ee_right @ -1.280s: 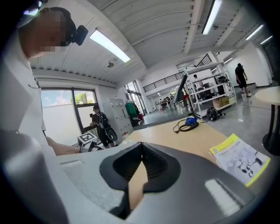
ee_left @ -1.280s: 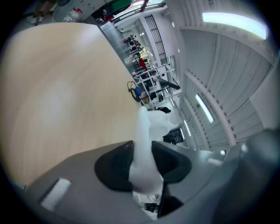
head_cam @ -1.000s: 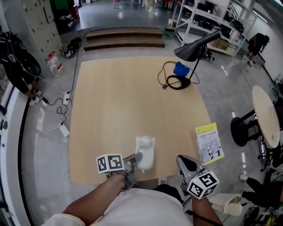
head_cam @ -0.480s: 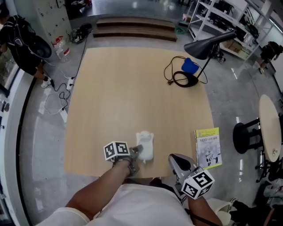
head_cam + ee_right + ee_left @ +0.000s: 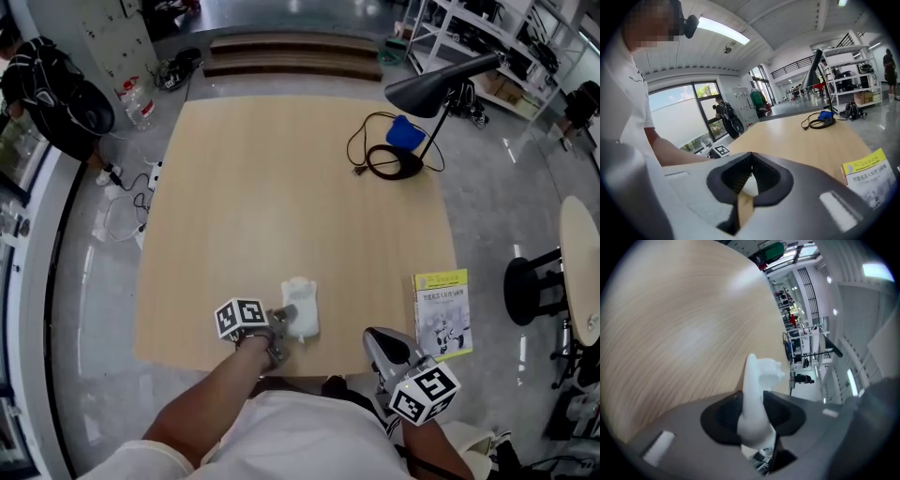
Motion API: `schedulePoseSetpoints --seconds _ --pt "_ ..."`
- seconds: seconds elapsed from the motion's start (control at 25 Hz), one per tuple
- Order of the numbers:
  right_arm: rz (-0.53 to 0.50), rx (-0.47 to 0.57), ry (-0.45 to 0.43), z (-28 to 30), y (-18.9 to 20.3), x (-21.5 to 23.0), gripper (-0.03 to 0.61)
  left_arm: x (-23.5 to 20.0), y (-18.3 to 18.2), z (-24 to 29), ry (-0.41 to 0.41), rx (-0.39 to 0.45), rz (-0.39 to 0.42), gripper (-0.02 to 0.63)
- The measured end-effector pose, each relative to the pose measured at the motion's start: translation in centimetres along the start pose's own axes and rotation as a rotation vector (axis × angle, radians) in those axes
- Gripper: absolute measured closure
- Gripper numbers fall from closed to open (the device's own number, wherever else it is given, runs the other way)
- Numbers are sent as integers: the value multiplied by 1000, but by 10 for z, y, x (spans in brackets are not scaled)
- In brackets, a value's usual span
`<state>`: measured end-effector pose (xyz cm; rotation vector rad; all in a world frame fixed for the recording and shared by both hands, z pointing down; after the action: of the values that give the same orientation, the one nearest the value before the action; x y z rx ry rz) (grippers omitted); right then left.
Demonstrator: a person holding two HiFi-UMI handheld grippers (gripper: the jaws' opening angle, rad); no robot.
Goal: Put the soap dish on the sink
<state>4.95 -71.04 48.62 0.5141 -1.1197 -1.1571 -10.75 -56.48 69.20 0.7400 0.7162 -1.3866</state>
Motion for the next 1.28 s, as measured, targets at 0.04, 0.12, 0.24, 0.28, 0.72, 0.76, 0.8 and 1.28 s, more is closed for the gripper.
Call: schedulePoseSetpoints --seconds 0.04,0.12,0.24,0.28,0.72,0.76,0.8,1.28 --pt "-2 2 -1 -1 -1 -1 577 0 -1 0 1 -1 9 459" --pt "-7 11 -4 -2 -1 -6 577 0 -3 1 4 0 29 449" --pt "-11 17 3 -4 2 -13 577 -1 -4 -1 32 -3 36 383" --pt "-13 16 8 -4 3 -15 577 0 -4 -4 43 -4 42 370" --pt "73 76 -28 16 9 -47 577 39 -7 -106 245 148 346 557" --pt "76 69 -36 19 8 -49 577 44 -10 -116 257 172 382 605" --pt "70 58 -44 22 7 -51 577 50 -11 -127 267 200 421 607" --pt "-92 62 -143 -17 -17 -74 577 118 50 -201 180 425 921 607"
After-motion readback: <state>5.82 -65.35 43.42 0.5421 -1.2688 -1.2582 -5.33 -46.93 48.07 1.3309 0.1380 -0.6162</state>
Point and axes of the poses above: the fingertips, and each gripper's own axes: z forward along the fingers, x to its right, y out of its underside, the point moved 5 cm from there along -z, backward along the fingers, and after that the axes turned 7 degrees about z, right-handed, at the moved point
